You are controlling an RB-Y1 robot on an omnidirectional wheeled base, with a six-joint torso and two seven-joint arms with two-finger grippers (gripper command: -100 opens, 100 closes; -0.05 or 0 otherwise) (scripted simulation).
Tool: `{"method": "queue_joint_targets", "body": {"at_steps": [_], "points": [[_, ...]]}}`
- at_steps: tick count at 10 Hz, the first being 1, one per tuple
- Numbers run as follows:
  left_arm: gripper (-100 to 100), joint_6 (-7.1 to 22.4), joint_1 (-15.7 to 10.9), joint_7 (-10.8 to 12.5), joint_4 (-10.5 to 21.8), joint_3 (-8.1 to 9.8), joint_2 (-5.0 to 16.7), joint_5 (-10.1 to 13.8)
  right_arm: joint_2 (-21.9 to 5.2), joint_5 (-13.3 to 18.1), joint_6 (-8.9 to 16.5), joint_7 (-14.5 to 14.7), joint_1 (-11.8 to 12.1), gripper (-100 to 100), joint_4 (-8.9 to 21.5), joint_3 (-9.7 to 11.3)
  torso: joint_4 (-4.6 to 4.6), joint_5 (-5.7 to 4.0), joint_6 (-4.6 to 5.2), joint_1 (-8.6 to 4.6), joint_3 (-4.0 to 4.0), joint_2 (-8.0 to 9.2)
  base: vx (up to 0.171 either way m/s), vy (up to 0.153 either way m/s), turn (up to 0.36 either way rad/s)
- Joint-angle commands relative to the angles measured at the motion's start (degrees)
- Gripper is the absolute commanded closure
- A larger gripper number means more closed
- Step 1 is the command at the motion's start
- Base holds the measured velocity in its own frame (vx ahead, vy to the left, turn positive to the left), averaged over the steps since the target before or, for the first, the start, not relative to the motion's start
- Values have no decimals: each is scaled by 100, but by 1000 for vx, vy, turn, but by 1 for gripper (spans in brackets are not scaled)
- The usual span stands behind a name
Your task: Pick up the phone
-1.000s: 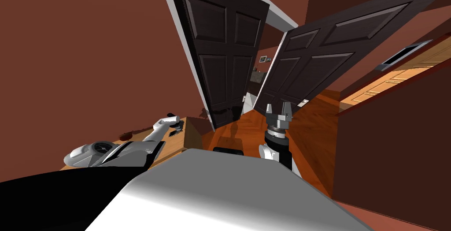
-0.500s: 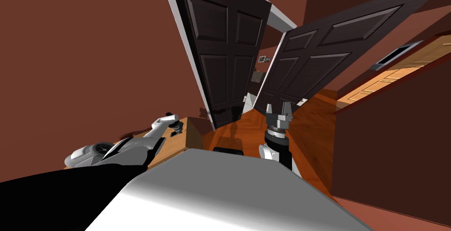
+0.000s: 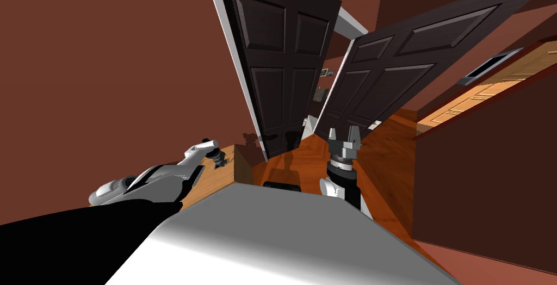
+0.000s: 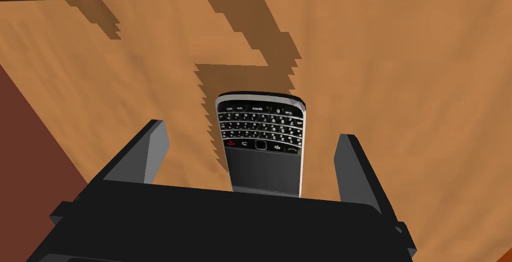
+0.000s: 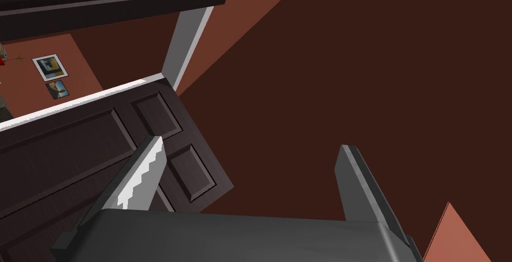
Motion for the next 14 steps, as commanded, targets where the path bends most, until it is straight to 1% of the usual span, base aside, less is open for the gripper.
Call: {"method": "queue_joint_targets", "body": {"at_steps": [1,3,4,5,6,7,8,9,13,14], "points": [[-100,238,-125,42,258,-33,63,145,0,0,0,0,0,0,0,0,0,0,0,0,0,0,-22,166,2],[-100,409,-227,63,490,-66,107,272,0,0,0,0,0,0,0,0,-1,4,0,13,-1,-2,-13,150,8],[-100,323,-228,24,490,-57,99,233,0,0,0,0,0,0,0,0,-1,3,0,4,-3,-5,-2,55,-3],[0,338,-235,19,512,-59,104,240,1,0,0,0,0,0,0,1,-2,-2,2,-23,-5,-8,-1,12,-1],[-100,174,-188,33,573,-55,-31,176,1,0,0,0,0,0,0,1,-2,-7,2,-42,-5,-9,11,33,0],[-100,43,-151,44,623,-53,-139,125,1,0,0,0,0,0,0,1,-4,-6,2,-39,-8,-13,35,46,-8],[-100,137,-174,40,576,-61,-80,150,1,0,0,0,1,0,0,1,-5,-5,3,-36,-12,-20,18,20,-4],[100,124,-163,62,559,-60,-92,144,1,0,0,0,0,0,0,1,-4,-8,2,-43,-11,-18,0,0,0],[100,129,-163,60,562,-60,-92,145,1,0,0,0,0,0,0,1,-4,-7,4,-46,-9,-14,0,0,0],[0,129,-163,60,562,-60,-92,145,1,0,0,0,0,0,0,1,-4,-7,4,-46,-9,-14,0,0,0]]}}
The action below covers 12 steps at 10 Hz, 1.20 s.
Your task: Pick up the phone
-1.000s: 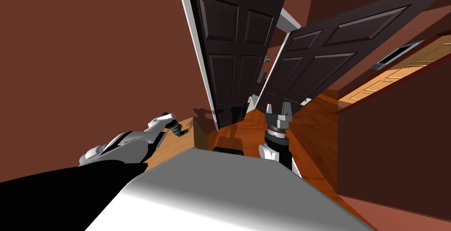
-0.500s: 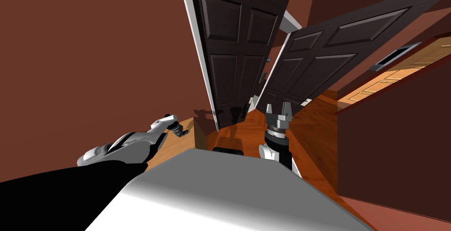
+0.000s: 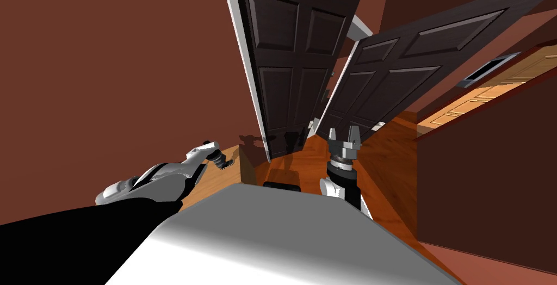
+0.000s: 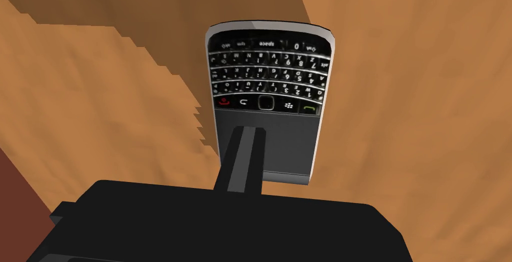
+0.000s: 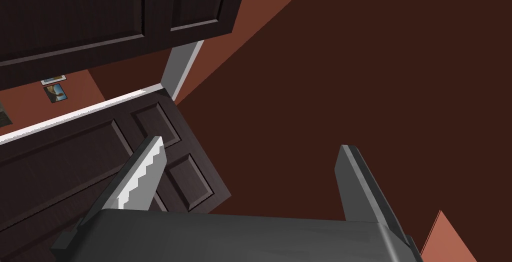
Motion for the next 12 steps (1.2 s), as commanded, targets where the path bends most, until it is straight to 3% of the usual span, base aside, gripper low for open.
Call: {"method": "queue_joint_targets", "body": {"at_steps": [1,3,5,7,12], "points": [[-100,52,-86,12,12,4,154,-11,0,0,0,0,0,0,0,0,0,0,0,0,0,0,-93,-43,-26],[-100,52,-86,12,12,4,154,-11,1,0,0,0,-1,0,0,1,9,-6,0,-29,23,40,-93,-72,-2],[-100,203,-210,83,96,9,405,17,1,0,0,0,-2,0,0,1,9,-8,2,-31,22,40,-125,-106,-82],[-100,268,-214,135,141,17,461,46,1,0,0,0,-1,0,0,1,9,-12,0,-47,22,36,-48,-94,-2],[-100,377,-49,419,302,107,422,166,0,0,0,0,1,0,0,0,-8,3,0,10,-20,-35,101,14,31]]}}
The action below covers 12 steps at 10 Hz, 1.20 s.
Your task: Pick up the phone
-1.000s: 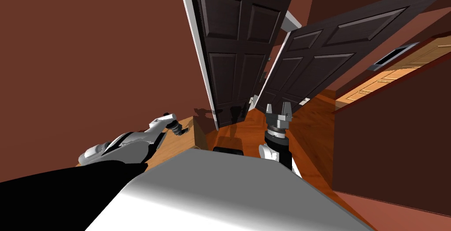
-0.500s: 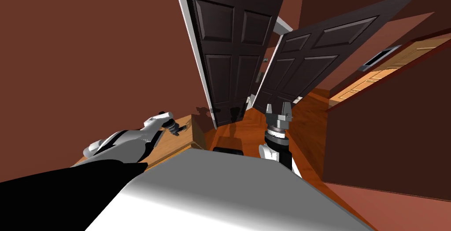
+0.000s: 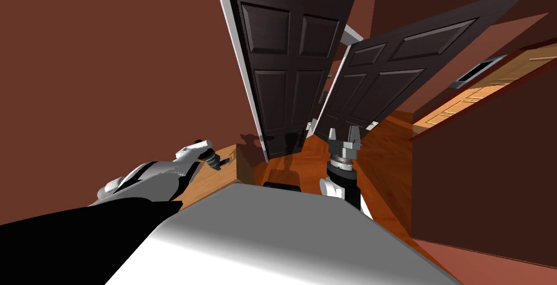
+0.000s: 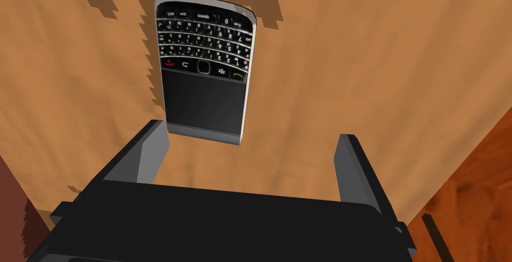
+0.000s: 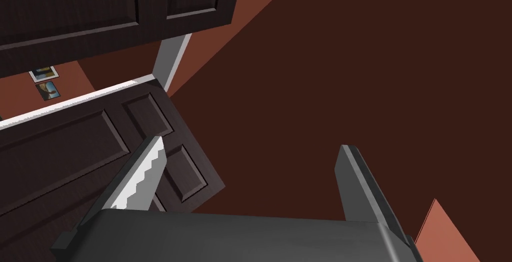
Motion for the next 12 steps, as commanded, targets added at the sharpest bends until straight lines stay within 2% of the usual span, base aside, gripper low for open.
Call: {"method": "queue_joint_targets", "body": {"at_steps": [1,3,6,7,8,9,10,12], "points": [[-100,1,60,81,38,47,-65,40,0,0,0,0,0,0,0,0,0,0,0,0,0,0,215,48,97],[-100,48,135,111,-22,117,-218,105,0,0,0,0,0,0,0,0,-5,1,3,2,-12,-18,179,42,137],[-100,8,89,69,55,106,-211,96,0,0,0,0,-2,0,0,1,4,-1,4,-9,13,27,61,9,15],[0,28,104,90,23,109,-214,98,1,0,0,0,-2,0,0,1,8,-3,3,-11,23,44,5,1,1],[-100,17,340,-104,-161,139,-196,197,1,0,0,0,-3,0,0,1,10,-3,3,-12,28,52,120,-29,229],[-100,8,535,-283,-349,170,-179,296,1,0,0,0,0,0,0,0,5,-4,-5,-21,14,25,263,-35,352],[-100,8,579,-296,-349,170,-179,296,1,0,0,0,1,0,0,0,-4,-6,-3,-24,-11,-19,213,-50,124],[-100,-10,1017,-626,-725,231,-144,493,1,0,0,0,0,0,0,1,-4,-7,0,-34,-8,-11,200,-64,270]]}}
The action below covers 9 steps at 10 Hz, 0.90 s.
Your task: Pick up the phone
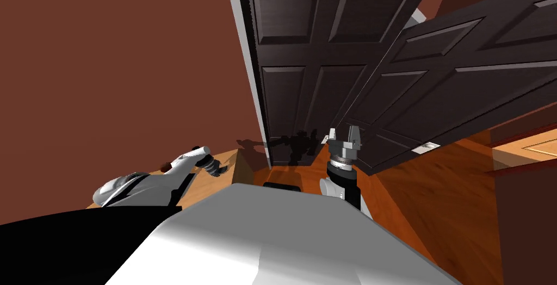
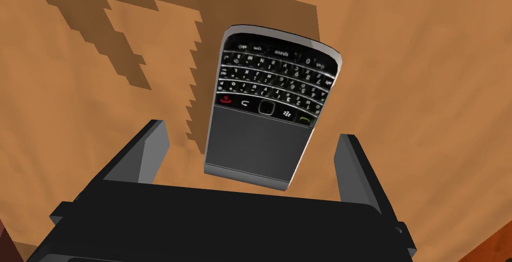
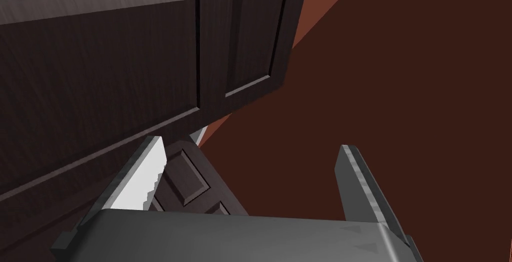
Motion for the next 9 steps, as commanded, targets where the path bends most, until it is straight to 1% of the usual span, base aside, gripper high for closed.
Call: {"method": "queue_joint_targets", "body": {"at_steps": [1,2,3,4,5,6,7,8,9], "points": [[-100,-76,28,-242,120,-8,16,43,0,0,0,0,0,0,0,0,0,0,0,0,0,0,192,-54,145],[-100,-85,266,-410,-68,23,33,142,0,0,0,0,-2,0,0,1,0,1,12,4,1,5,164,-51,151],[-100,-94,400,-596,-224,53,50,240,0,0,0,0,-1,0,0,0,2,2,6,6,6,12,249,-58,383],[-100,-94,505,-625,-256,53,50,240,0,0,0,0,0,0,0,0,-1,1,2,5,-4,-7,196,-74,114],[-100,-103,743,-817,-444,84,68,339,0,0,0,0,-2,0,0,1,-1,1,13,3,-1,2,171,-84,176],[-100,-112,936,-953,-632,114,85,438,0,0,0,0,-1,0,0,0,1,0,6,-1,4,9,219,-71,329],[-100,-112,982,-1009,-632,114,85,438,0,0,0,0,-1,0,0,0,0,0,6,4,-1,-1,168,-56,115],[-100,-121,1210,-1200,-820,145,102,537,0,0,0,0,-2,0,0,0,1,2,13,11,4,10,169,-96,179],[-100,-130,1360,-1380,-977,175,120,636,0,0,0,0,-2,0,0,0,2,1,8,0,5,11,207,-145,314]]}}
